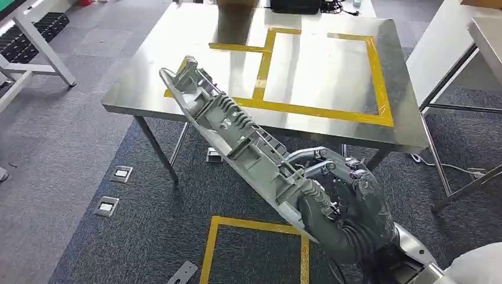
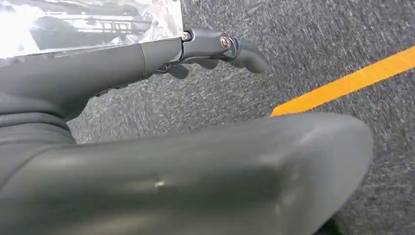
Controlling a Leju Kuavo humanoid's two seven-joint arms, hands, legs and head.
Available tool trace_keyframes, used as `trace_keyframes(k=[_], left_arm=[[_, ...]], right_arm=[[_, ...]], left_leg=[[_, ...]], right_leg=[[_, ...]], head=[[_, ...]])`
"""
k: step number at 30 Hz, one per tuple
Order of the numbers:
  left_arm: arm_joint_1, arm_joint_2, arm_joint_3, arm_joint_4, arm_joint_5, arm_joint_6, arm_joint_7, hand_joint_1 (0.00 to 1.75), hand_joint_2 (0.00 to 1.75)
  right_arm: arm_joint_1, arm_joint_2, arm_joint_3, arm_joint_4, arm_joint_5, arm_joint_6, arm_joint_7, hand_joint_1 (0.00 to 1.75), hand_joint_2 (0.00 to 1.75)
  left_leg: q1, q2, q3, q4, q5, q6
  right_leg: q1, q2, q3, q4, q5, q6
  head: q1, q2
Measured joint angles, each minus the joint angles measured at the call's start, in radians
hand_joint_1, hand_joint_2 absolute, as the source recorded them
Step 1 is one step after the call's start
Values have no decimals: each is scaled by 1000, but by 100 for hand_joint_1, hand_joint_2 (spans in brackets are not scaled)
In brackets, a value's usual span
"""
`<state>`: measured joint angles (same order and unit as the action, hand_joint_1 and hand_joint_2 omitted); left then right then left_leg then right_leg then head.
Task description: Take the parts from the cabinet and place them on the table.
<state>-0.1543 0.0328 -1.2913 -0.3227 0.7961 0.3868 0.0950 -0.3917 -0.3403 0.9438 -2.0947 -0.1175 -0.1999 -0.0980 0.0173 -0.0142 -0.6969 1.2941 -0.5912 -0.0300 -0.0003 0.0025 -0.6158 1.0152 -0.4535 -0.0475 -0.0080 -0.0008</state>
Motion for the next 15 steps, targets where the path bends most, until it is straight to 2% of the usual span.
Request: trace_keyframes(k=[2, 3, 4, 5, 7, 9, 10, 12, 13, 14, 15], left_arm=[[-1, 0, 0, 0, 0, 2, -1, 0, 175], [-1, 0, 0, 0, 0, 2, -1, 0, 175], [-1, -1, 0, 0, -1, -2, -1, 0, 175], [-4, -1, 0, 0, -3, -9, -1, 0, 175], [-2, -1, 0, 0, -3, -16, 2, 0, 175], [-3, -1, 1, 0, -2, -11, 2, 0, 175], [-5, 0, 1, 0, -1, -8, 0, 0, 175], [-7, -1, 1, 0, -1, -2, -1, 0, 175], [-5, -2, 1, 0, -1, -1, -1, 0, 175], [-3, -2, 1, 0, -1, 0, -1, 0, 175], [-3, -4, 1, 0, -2, 1, -1, 0, 175]], right_arm=[[1, 0, 0, 0, 0, 0, 0, 175, 175], [1, 0, 0, 0, 0, 0, 0, 175, 175], [1, 0, 0, 0, 0, 0, 0, 175, 175], [1, 0, 0, 0, 0, 1, -1, 175, 175], [2, 0, 0, 0, -1, 2, 0, 175, 175], [1, 0, -2, -1, -1, 2, 0, 175, 175], [-1, 0, -2, -1, -1, 2, 0, 175, 175], [2, 0, -2, 0, -1, 2, 0, 175, 175], [2, 0, -2, 0, -1, 2, 0, 175, 175], [3, -1, -2, 0, -1, 2, 0, 175, 175], [3, -1, -1, 0, -1, 2, 0, 175, 175]], left_leg=[[4, 3, 57, -149, 105, -4], [4, 5, 81, -216, 130, -4], [-2, 3, 88, -222, 118, -2], [-1, 3, 106, -249, 99, 11], [-5, 0, 100, -246, 101, 25], [4, 0, 108, -254, 105, 38], [5, 0, 109, -255, 103, 45], [3, 0, 110, -254, 101, 51], [3, 1, 110, -254, 99, 54], [2, 1, 112, -254, 98, 55], [2, 1, 115, -254, 95, 55]], right_leg=[[-3, 1, 12, 10, -13, 8], [-4, 1, 15, 15, -22, 14], [3, 2, 13, 21, -25, 20], [2, 3, 5, 25, -24, 25], [0, 1, 3, 20, -20, 33], [1, 2, 2, 29, -35, 43], [-1, 1, -16, 68, -56, 49], [-6, 1, -101, 227, -120, 55], [-6, 1, -141, 295, -140, 57], [-6, 1, -165, 327, -136, 57], [-6, 1, -165, 314, -110, 55]], head=[[-2, 0], [-3, 0], [-5, 0], [-6, 0], [-3, 0], [-3, 0], [7, 0], [13, 0], [13, 0], [15, 0], [15, 0]])
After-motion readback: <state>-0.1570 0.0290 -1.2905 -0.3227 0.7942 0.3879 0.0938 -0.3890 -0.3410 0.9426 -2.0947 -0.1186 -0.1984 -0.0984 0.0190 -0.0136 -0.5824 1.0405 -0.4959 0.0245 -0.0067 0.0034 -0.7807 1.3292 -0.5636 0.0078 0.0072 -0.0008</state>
